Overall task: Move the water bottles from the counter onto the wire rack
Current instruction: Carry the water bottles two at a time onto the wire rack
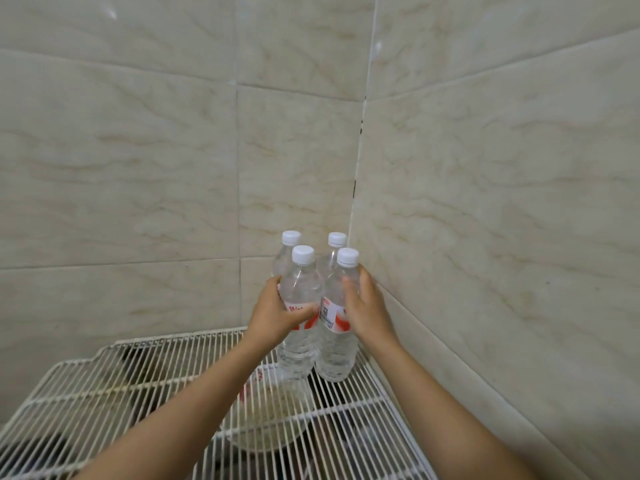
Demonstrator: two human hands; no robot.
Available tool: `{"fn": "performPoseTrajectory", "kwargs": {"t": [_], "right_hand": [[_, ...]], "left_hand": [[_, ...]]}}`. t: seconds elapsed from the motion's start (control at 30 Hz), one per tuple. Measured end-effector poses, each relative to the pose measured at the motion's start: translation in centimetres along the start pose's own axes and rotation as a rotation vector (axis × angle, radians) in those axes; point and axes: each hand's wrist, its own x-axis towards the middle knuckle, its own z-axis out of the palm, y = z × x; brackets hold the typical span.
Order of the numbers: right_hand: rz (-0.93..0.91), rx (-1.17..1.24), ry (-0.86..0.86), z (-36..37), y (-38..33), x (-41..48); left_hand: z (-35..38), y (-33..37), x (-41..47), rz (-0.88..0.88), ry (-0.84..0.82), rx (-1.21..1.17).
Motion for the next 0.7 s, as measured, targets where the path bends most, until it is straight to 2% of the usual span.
{"fn": "performPoseTrajectory", "kwargs": {"t": [0.17, 0.3, 0.4, 0.5, 0.7], "right_hand": [[0.0, 0.011, 0.024, -0.5, -0.1, -1.3], [0.015, -0.05, 0.146, -0.2, -0.9, -3.7], [-0.089, -0.197, 0.174, 0.6, -2.1, -6.1], [-0.265, -0.218, 0.109, 1.9, -4.1, -8.7], [-0.4, -0.151, -0.183, 8.2, -7.5, -13.2]], "left_hand": [[-0.5, 0.0, -1.8, -0.03, -0.01, 0.031], [-1.7, -0.7, -3.5, -0.109, 0.011, 0.091], [-3.1, -1.2, -5.0, -0.11, 0.062, 0.131], [-5.8, -1.7, -7.0, -0.112, 0.14, 0.159], [-14.0, -4.0, -14.7, -0.248, 0.406, 0.214]]}}
